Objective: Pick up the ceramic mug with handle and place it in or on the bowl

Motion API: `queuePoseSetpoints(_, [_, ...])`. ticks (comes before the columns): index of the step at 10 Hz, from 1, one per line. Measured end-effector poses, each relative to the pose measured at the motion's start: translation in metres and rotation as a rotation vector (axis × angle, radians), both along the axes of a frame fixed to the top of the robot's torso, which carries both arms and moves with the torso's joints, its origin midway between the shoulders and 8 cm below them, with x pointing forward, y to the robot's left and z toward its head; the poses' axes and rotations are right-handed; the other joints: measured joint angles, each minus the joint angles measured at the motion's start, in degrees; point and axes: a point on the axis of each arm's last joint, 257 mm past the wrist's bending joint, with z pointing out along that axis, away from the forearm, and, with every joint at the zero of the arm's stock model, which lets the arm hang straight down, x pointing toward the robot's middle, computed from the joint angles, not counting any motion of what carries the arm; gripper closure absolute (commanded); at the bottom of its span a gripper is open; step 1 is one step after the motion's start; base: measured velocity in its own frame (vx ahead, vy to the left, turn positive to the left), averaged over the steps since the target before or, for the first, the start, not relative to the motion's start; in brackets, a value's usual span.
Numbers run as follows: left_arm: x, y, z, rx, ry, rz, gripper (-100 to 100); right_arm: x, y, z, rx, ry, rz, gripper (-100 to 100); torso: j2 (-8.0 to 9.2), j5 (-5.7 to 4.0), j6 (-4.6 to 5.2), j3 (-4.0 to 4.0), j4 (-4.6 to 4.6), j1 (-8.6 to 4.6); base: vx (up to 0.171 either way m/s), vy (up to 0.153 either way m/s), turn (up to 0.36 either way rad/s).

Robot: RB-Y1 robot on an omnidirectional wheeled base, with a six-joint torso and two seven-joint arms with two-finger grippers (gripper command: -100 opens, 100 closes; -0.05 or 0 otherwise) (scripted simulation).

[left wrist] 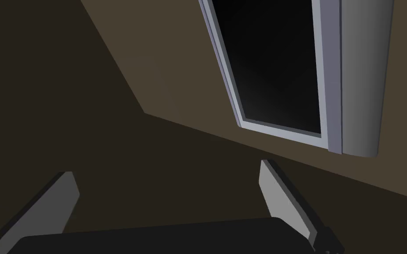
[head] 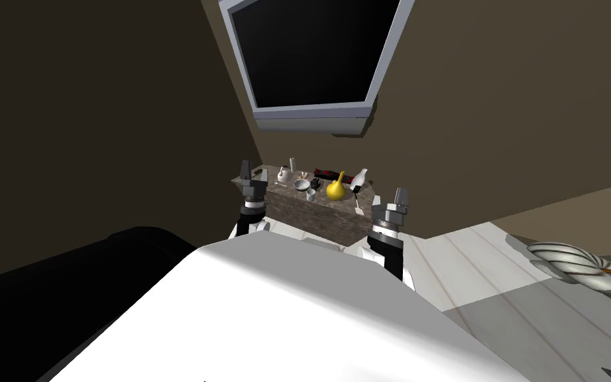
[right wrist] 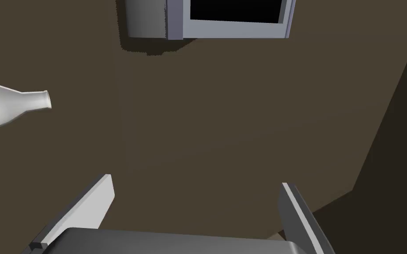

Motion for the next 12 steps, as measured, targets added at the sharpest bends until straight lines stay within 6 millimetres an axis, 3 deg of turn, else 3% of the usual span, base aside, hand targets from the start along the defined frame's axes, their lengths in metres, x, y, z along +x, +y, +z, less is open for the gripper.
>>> queuePoseSetpoints(6, [0.000, 0.000, 0.000, 0.000, 0.000, 0.000, 0, 0.000, 0.003, -0.026, -0.194, 0.084, 0.025, -100, -0.02, 0.05, 0.00, -0.01, 0.00, 0.19, 0.005, 0.050, 0.042])
queuePoseSetpoints(12, [0.000, 0.000, 0.000, 0.000, 0.000, 0.000, 0, -0.004, -0.006, -0.071, -0.441, 0.205, 0.030, -100, -0.05, 0.09, 0.01, -0.03, -0.01, 0.35, 0.014, 0.083, 0.077])
